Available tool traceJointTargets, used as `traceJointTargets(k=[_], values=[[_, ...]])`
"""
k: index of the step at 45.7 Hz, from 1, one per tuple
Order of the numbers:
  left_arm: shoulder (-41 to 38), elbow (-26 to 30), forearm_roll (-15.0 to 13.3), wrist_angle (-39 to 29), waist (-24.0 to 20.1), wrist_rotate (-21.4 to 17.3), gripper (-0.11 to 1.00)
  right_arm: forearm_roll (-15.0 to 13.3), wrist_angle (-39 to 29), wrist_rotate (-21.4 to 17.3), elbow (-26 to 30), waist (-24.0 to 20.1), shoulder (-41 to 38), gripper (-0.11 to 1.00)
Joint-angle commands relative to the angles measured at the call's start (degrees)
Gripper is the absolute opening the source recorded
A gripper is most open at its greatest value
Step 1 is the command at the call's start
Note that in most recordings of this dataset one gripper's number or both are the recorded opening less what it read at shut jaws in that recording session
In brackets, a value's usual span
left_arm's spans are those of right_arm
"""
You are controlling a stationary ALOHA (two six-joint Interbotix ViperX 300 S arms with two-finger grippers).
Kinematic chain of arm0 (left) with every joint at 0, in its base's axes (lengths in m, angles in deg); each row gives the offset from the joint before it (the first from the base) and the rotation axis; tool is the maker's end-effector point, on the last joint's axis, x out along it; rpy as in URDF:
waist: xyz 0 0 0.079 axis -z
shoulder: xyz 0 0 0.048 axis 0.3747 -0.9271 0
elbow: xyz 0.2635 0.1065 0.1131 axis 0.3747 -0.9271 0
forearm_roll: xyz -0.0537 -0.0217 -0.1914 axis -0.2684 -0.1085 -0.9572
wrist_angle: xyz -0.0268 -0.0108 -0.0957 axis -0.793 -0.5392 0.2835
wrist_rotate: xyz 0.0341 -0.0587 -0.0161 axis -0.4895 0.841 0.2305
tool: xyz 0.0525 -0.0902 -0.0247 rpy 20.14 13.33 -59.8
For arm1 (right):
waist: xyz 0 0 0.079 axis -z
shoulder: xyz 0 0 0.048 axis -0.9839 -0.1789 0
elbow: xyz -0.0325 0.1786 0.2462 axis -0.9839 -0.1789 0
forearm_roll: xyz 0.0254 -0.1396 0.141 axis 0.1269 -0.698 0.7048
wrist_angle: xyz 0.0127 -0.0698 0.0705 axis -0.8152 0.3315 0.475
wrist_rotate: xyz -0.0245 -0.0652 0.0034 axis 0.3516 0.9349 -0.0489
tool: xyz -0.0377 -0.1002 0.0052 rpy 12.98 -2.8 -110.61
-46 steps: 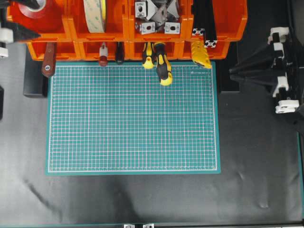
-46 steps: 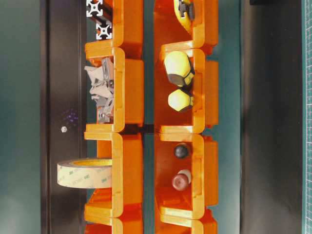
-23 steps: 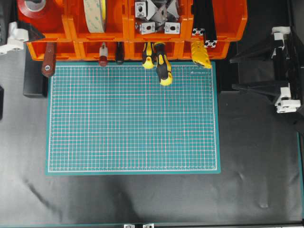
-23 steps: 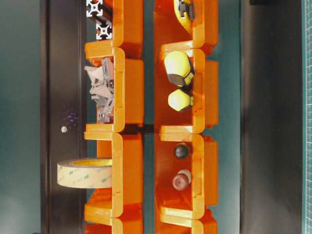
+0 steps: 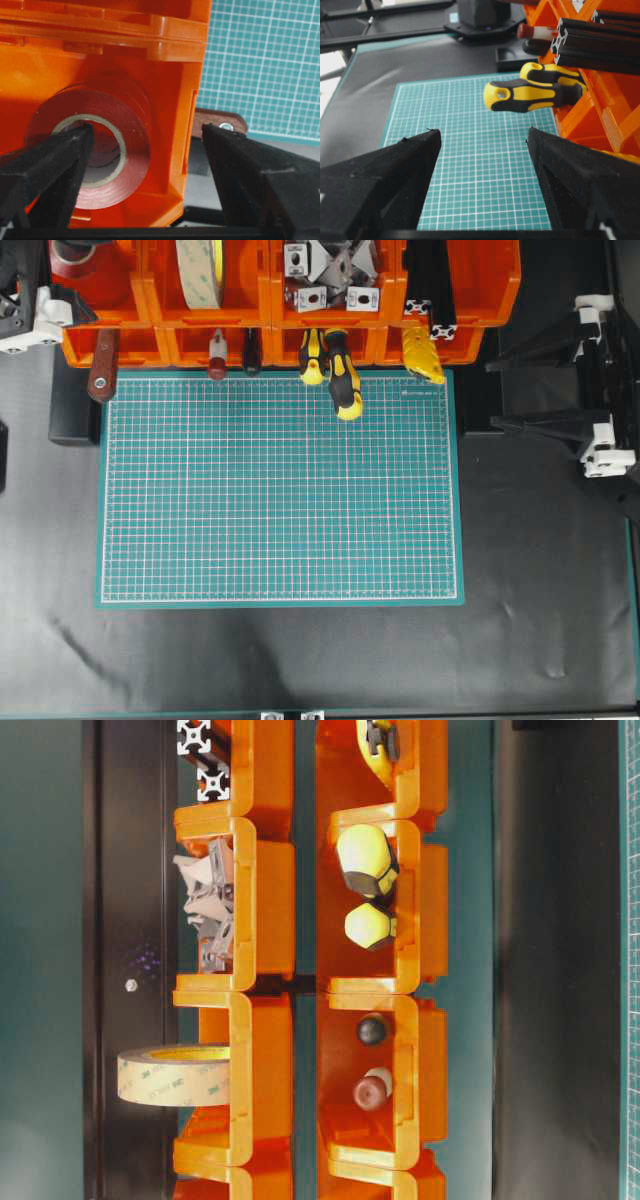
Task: Pick vinyl tape from container rack with left arm.
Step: 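Insert the left gripper fingers into the red tape roll's core and grip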
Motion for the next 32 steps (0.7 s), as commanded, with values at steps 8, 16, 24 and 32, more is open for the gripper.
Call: traceJointTargets(k=[8,16,24,32], values=[[0.5,1.0,0.2,0.2,-0.4,-0.7,0.69,-0.1,-0.1,0.2,1.5,0.1,-0.2,0.70],[0.6,2.0,0.3,0.2,-0.4,-3.2,0.36,-0.1,0.0,0.2,1.5,0.1,-0.2,0.70],[0.6,4.8,0.3,0.2,-0.4,-5.6,0.19,-0.1,0.0,0.2,1.5,0.1,-0.2,0.70],[0.6,10.1,0.3,-1.0,-0.1,-6.0,0.19,-0.1,0.0,0.2,1.6,0.1,-0.2,0.70]])
